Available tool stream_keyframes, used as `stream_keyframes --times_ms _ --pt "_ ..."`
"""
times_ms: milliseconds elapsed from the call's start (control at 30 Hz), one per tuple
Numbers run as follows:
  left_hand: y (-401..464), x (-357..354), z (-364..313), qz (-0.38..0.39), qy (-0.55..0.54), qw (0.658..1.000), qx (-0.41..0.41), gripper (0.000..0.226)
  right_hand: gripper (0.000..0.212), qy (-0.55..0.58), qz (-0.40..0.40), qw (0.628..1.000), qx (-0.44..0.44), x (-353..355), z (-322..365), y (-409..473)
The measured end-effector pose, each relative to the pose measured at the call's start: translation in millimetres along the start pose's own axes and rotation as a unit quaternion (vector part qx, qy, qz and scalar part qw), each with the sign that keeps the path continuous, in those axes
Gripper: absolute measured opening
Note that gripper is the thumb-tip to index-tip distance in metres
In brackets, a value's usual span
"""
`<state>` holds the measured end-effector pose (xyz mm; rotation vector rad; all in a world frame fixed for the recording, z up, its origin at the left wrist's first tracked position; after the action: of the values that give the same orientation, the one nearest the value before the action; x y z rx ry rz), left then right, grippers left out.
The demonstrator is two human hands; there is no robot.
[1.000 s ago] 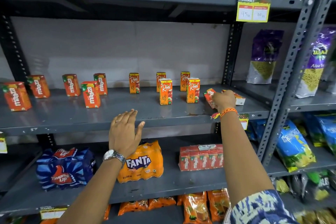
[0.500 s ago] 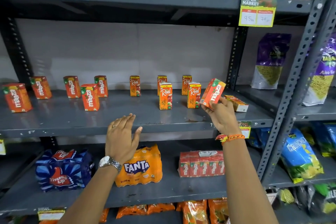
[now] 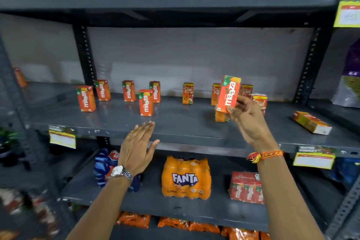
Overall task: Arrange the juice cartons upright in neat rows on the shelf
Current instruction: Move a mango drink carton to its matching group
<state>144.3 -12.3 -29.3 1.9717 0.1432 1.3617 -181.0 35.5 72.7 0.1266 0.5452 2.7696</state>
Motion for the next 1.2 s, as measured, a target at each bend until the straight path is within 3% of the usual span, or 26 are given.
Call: stream_keyframes --times_ms 300,467,633,833,1200 --pt "-10 44 116 0.006 0.020 0.999 0.025 0.061 0.039 -0.025 0.035 0.999 -0.004 -177 -3 -1" --pt "-14 62 169 -0.004 0.042 0.998 0.043 0.059 0.039 -0.135 0.067 0.988 0.036 -271 -6 5" --pt "-19 66 192 -0.017 0.014 0.998 0.057 0.060 0.041 -0.272 0.101 0.954 0.078 -346 -2 25" --pt "-19 64 190 -0.036 -0.026 0.997 0.057 0.060 0.048 -0.372 0.126 0.918 0.047 -382 -20 44" --pt "-20 64 188 -0.055 -0.028 0.996 0.062 0.056 0.045 -0.418 0.135 0.896 0.064 -391 -23 42"
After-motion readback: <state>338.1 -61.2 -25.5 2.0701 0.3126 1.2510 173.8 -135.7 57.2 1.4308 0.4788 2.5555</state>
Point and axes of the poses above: each hand's wrist, its own y-axis towards the middle knuckle, its own x-axis out of the back of the hand, z = x × y, the point moved 1 cm from there along y, towards the middle knuckle, and after that the axes turned 8 degrees about -y, right-handed, at the moved point
